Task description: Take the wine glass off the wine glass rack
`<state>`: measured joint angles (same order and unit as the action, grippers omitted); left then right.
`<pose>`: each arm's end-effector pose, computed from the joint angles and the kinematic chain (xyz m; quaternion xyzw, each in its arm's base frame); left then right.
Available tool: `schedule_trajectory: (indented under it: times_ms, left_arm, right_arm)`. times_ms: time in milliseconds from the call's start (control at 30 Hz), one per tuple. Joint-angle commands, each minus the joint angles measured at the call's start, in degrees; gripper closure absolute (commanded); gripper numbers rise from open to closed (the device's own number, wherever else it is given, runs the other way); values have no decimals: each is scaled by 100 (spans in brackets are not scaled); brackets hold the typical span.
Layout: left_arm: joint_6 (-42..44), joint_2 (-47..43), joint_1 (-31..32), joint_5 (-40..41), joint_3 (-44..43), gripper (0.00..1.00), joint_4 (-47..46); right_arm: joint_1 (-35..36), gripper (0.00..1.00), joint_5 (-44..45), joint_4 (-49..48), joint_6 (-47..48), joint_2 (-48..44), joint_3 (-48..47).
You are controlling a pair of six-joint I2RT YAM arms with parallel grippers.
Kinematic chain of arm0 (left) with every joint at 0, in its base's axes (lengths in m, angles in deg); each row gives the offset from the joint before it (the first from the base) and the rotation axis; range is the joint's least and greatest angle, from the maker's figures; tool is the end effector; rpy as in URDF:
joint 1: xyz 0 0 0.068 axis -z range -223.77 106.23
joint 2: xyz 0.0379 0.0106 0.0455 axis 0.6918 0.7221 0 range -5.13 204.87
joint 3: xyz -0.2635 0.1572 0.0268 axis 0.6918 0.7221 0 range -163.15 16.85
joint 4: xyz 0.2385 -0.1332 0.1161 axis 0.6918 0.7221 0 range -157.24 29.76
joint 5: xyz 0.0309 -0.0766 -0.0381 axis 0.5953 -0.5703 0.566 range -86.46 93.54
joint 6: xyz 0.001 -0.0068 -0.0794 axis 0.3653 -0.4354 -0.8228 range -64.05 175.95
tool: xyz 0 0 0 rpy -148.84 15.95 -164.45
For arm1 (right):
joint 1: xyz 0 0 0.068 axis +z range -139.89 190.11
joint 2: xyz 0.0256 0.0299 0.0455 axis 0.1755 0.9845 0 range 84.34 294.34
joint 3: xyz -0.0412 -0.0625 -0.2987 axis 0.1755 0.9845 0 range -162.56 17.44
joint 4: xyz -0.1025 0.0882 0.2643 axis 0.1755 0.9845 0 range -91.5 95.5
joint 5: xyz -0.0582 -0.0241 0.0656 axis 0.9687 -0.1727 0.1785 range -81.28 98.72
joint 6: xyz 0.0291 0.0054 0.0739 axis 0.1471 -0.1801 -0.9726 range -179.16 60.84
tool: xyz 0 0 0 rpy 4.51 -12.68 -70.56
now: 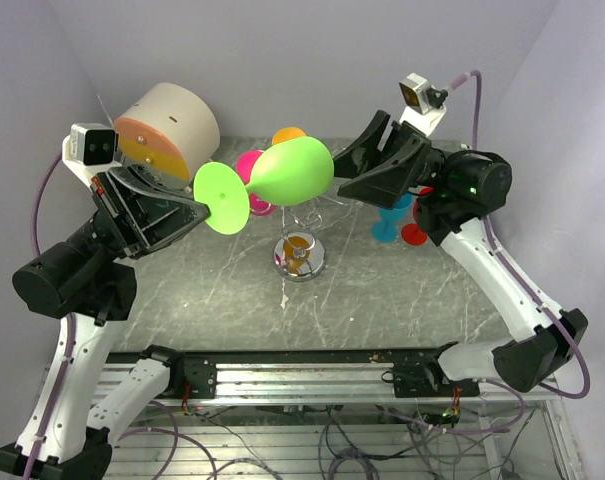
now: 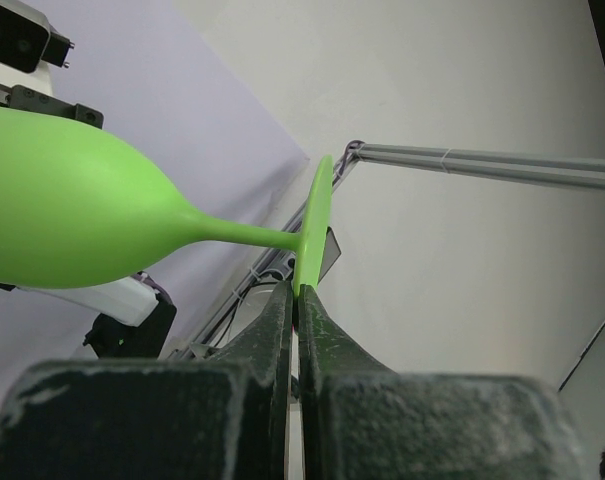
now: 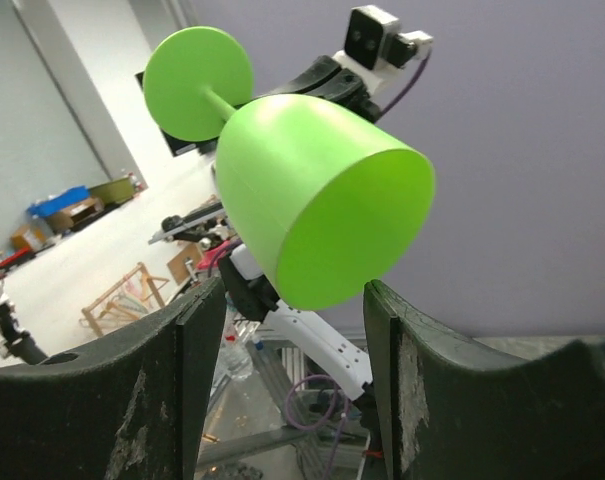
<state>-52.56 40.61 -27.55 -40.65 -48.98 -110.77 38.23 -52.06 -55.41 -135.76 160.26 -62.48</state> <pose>0.0921 -0.0767 0.5923 0.1013 0.4105 -0.8390 0.3424 0.2201 0.1856 0.5753 -0.3454 0.4169 0.7419 0.3956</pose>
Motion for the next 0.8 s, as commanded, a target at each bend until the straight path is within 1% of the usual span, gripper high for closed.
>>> schedule_trajectory:
  times_ms: [0, 133, 200, 300, 333, 367, 400, 433, 467, 533, 600, 667, 767]
  left_arm:
    - [42, -61, 22, 31, 26, 93, -206]
    - [187, -79, 20, -11, 22, 93, -37]
    - [200, -85, 22, -27, 70, 93, -17]
    - [284, -129, 17, -24, 131, 93, 98]
    - [347, -151, 16, -28, 143, 93, 202]
    - [415, -177, 20, -37, 148, 93, 300]
    - [487, -195, 22, -44, 144, 92, 414]
    - [614, -220, 21, -58, 136, 89, 583]
    - [767, -241, 21, -67, 115, 85, 809]
    - [1182, -329, 21, -69, 65, 72, 1437]
    - [1829, -447, 20, 31, -30, 61, 2402]
    - [2596, -582, 21, 269, -210, 55, 3695]
    - [3518, -738, 21, 983, -451, 52, 5254]
  right_arm:
    - [402, 44, 247, -181, 277, 35, -158]
    - [734, 46, 373, -118, 425, 96, -223]
    - [874, 52, 422, -30, 540, 122, -275]
    - [980, 70, 484, -116, 585, 109, -226]
    - [986, 81, 495, -136, 595, 73, -192]
    - [987, 100, 504, -81, 632, 37, -172]
    - [989, 100, 513, 37, 700, -14, -153]
    - [990, 100, 507, 180, 819, -79, -137]
    - [990, 100, 535, 433, 1001, -198, -119]
    - [985, 100, 654, 959, 1431, -460, -40]
    - [986, 100, 896, 1887, 2115, -806, -32]
    - [985, 100, 1307, 2854, 2808, -1202, -41]
    - [985, 100, 2227, 4590, 3887, -1810, -270]
